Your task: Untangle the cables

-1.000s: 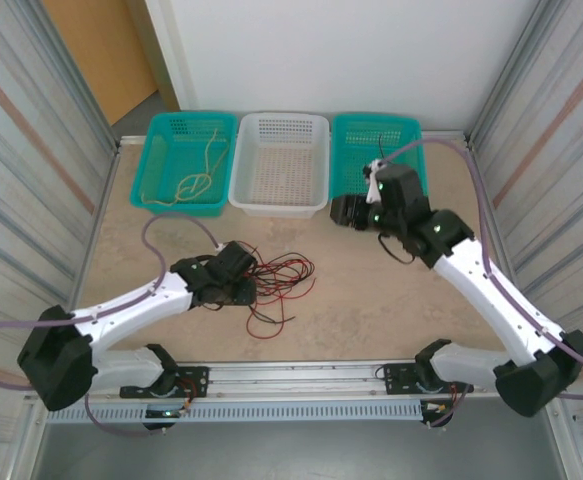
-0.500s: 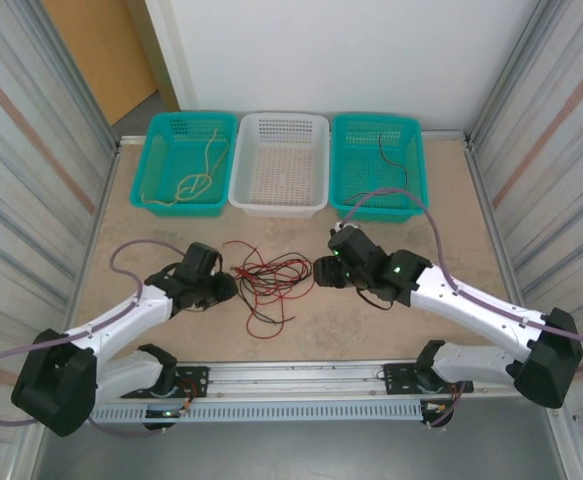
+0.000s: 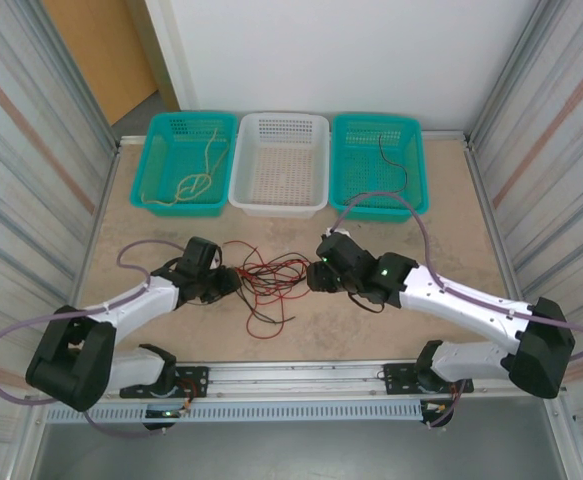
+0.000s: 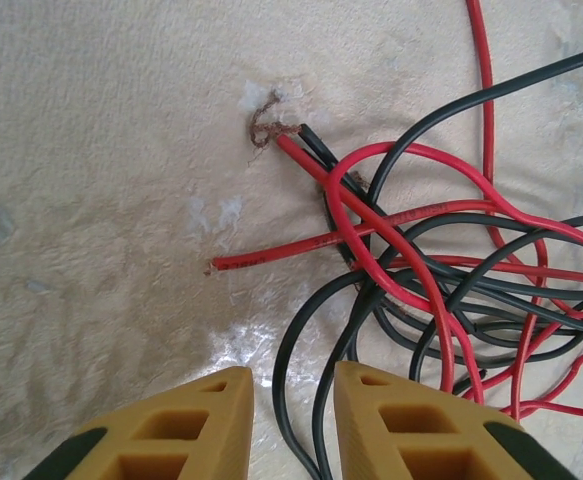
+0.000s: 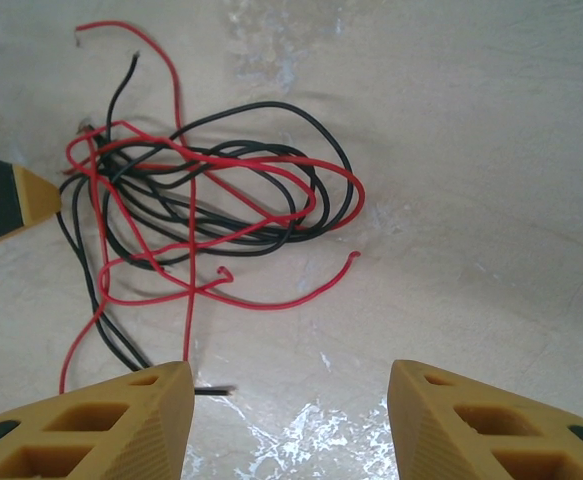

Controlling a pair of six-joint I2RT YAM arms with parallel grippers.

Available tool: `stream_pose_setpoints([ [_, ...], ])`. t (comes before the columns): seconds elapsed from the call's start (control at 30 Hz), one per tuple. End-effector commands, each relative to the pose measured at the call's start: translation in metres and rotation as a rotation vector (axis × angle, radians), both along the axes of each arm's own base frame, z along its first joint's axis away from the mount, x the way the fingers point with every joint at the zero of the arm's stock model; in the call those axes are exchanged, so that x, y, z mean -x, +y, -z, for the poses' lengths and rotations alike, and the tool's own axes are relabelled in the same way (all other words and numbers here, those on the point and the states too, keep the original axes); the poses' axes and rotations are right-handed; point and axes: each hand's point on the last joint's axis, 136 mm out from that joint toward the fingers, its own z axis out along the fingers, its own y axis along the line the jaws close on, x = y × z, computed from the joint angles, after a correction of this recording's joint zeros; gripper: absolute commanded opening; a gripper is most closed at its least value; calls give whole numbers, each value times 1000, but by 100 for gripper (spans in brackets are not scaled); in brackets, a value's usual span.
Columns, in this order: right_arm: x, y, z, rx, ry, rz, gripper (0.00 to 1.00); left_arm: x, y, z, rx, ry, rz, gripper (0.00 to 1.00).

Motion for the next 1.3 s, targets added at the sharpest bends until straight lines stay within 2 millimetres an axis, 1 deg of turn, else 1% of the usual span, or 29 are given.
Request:
stream_pose_setpoints([
  [0.0,-5,7,-14,-26,-27,21,53,2,3,8,-7,14,-8,29],
  [0.2,-4,7,-19,-25,-30,20,53,-2,2,14,-10,15,-8,26],
  [0.27,-5,7,-21,-27,-35,19,53,-3,1,15,-8,14,-8,22],
  [0.33,-5,7,-25,-34,-38,20,53,-5,1,13,-7,9,-9,14],
  [0.4,-5,7,-28,-39,-43,20,53,-5,-1,5,7,-1,-1,7],
  [0.47,-4,7,-31,-45,-46,17,53,-5,-5,-12,15,-33,24,4],
  [0.5,-3,8,-34,-52,-50,7,53,-5,-7,-25,3,-63,47,4],
  [0.57,-2,12,-39,-70,-60,-13,53,-4,-14,-58,-49,-149,111,4],
  [0.63,0,17,-46,-92,-77,-40,53,0,-23,-98,-107,-266,198,1],
  [0.73,1,22,-53,-106,-94,-59,55,8,-45,-160,-99,-429,309,0],
  [0.77,1,23,-56,-112,-98,-60,56,12,-53,-176,-93,-474,345,0],
  [0.83,2,25,-63,-125,-111,-71,59,21,-72,-217,-74,-573,426,0],
  [0.87,2,27,-67,-132,-120,-76,60,24,-80,-231,-68,-606,457,0],
  [0.9,2,27,-71,-137,-132,-79,62,28,-89,-251,-54,-650,493,0],
  [1.0,0,22,-84,-133,-165,-66,66,37,-112,-301,-45,-764,580,0],
  [1.07,-2,16,-94,-122,-194,-55,68,39,-119,-331,-81,-839,607,0],
  [1.13,-5,11,-106,-122,-220,-43,71,37,-121,-367,-103,-913,608,0],
  [1.2,-6,9,-114,-145,-232,-48,74,36,-122,-397,-95,-972,604,0],
  [1.27,-8,10,-118,-173,-231,-52,77,36,-123,-417,-87,-1024,605,0],
])
